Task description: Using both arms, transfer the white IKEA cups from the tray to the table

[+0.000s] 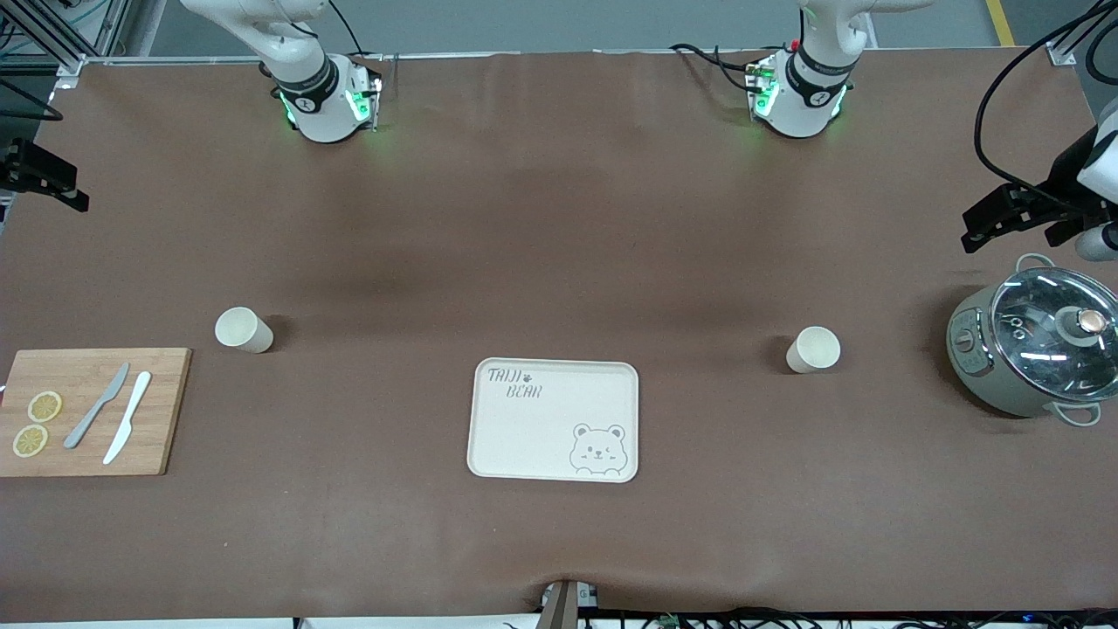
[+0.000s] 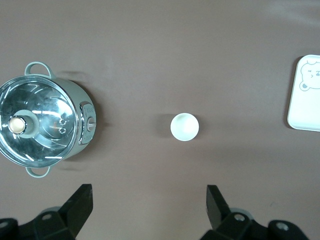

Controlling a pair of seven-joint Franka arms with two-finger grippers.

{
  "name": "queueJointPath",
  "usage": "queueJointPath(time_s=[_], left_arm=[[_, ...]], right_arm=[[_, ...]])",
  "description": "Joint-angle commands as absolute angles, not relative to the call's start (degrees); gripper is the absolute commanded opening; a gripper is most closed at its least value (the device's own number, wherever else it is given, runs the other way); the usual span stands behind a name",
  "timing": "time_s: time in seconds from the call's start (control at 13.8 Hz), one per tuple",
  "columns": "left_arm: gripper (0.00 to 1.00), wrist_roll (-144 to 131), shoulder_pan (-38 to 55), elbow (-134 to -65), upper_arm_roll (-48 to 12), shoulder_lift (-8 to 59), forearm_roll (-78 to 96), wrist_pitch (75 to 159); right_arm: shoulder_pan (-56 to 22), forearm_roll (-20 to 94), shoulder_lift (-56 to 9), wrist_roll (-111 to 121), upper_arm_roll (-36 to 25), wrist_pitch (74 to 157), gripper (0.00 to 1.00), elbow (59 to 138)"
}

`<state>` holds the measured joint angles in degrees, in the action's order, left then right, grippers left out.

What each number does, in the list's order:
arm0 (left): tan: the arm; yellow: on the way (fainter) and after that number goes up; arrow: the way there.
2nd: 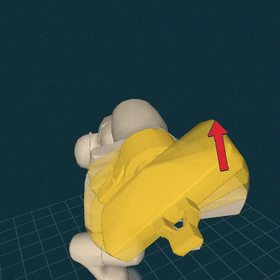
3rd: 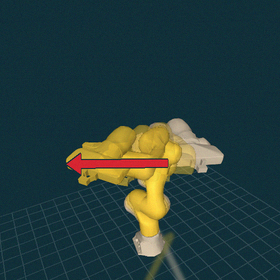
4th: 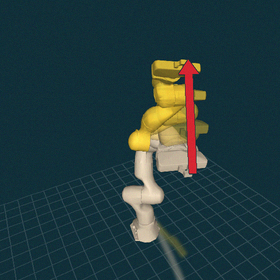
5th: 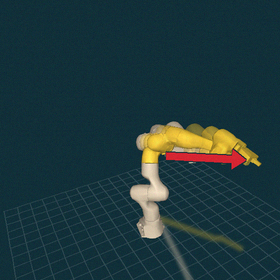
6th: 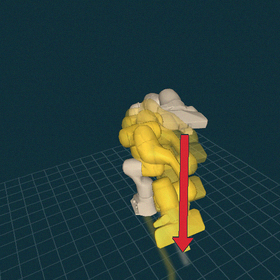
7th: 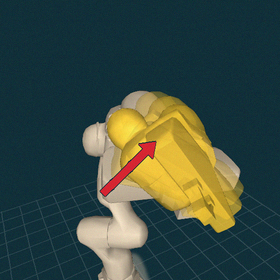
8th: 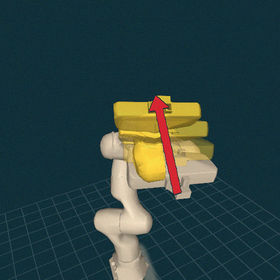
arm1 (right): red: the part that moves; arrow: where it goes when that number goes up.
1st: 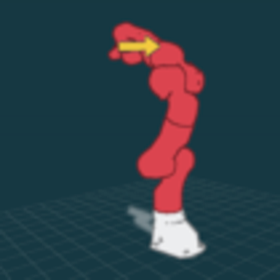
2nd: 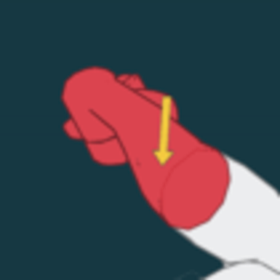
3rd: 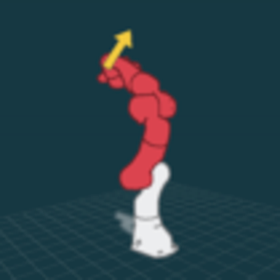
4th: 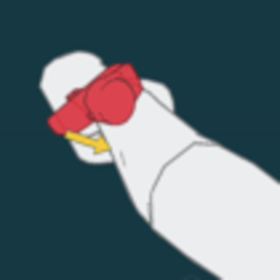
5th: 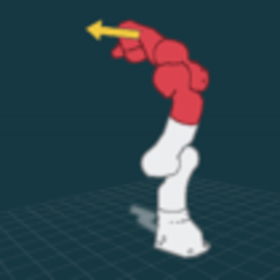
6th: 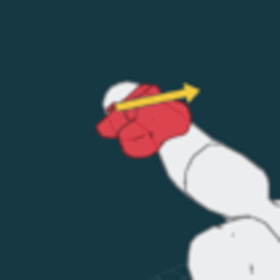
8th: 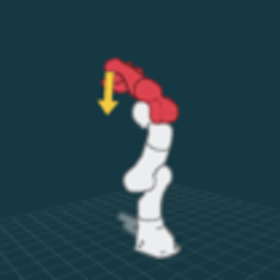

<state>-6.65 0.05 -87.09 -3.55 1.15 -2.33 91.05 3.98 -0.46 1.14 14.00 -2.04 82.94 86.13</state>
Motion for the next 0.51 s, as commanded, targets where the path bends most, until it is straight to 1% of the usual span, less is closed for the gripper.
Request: queueJointPath(time_s=[0.0, 0.44], left_arm=[[1.00, -6.86, 0.17, -85.61, -3.52, 2.90, -0.88, 91.76], [1.00, -6.68, -0.09, -85.34, -3.60, 3.16, -1.05, 91.85]], right_arm=[[3.69, -1.85, 0.88, 13.62, -1.67, 82.97, 1.00, 85.34], [3.78, -1.85, 0.88, 13.62, -1.67, 83.32, 1.00, 85.34]])
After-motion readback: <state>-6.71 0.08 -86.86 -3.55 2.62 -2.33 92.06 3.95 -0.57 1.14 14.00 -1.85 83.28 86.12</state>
